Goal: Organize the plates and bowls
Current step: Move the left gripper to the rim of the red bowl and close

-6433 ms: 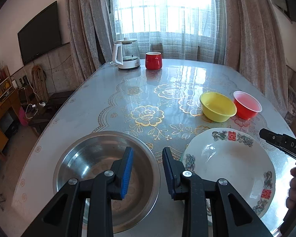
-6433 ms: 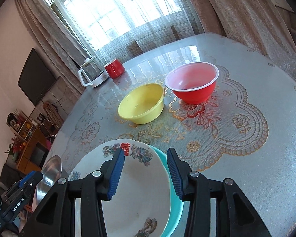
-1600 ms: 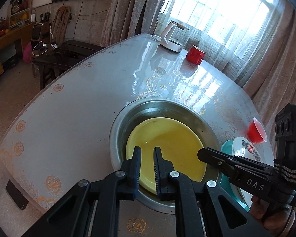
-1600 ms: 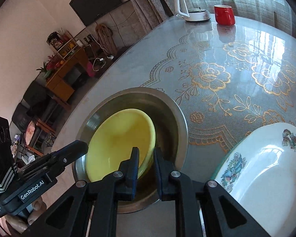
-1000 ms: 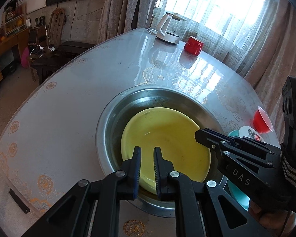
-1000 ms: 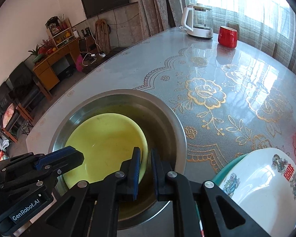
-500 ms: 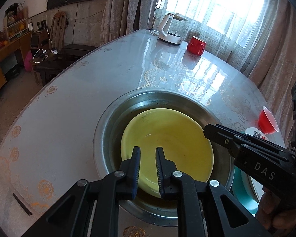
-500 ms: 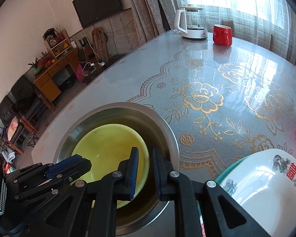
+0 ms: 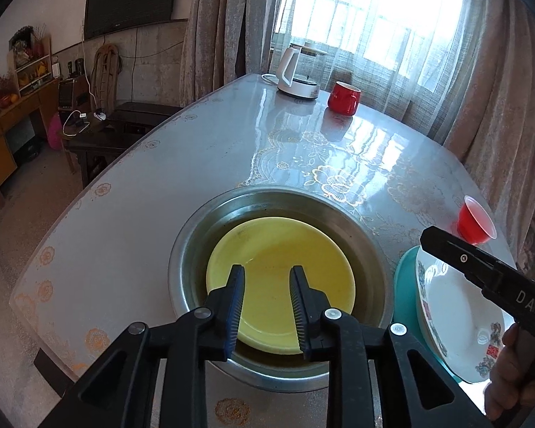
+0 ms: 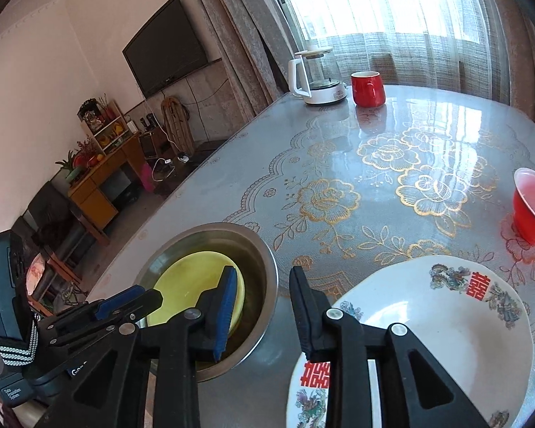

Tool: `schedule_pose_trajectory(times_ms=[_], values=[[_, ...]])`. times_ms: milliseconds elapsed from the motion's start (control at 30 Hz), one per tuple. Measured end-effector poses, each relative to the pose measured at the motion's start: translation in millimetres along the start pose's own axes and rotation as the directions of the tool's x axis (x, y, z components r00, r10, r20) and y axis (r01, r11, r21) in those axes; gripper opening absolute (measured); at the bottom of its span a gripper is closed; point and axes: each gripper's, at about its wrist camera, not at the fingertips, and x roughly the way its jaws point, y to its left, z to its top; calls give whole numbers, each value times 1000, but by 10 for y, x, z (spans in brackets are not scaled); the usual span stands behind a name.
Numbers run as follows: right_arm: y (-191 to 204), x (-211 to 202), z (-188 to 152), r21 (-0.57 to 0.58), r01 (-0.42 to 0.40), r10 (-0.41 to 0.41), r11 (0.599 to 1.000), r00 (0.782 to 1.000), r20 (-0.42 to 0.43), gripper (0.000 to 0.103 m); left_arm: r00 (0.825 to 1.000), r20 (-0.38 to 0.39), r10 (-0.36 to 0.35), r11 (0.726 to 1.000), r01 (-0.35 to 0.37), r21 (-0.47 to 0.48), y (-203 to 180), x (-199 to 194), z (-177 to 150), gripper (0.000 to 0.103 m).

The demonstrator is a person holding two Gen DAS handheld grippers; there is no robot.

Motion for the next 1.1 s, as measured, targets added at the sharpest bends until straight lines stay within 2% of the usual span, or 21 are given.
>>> schedule_pose_trajectory(times_ms=[233,433,533,600,867,1100], values=[[-462,-220,-64,116,44,-48,992,999,24,36,1000,8,-26,997,25,69,-269,-34,6,28],[-955,-492,-83,233,96,-114,968,991,68,37,999,-6,-53,990,53,128,-515,8,3,29],[-1201,-609,-110,285,131,-158,949,985,75,38,998,-13,-66,985,68,161,-667,40,14,34],[-1377,-672,-164,324,157,-189,933,980,68,38,997,-18,-81,981,83,178,-773,59,22,41],[-2113,-890,-341,515,224,-282,827,959,37,39,992,-58,-107,958,119,262,-1251,212,146,42],[-2489,-990,-315,571,255,-336,780,941,39,39,980,-103,-168,932,192,308,-1720,388,290,42]])
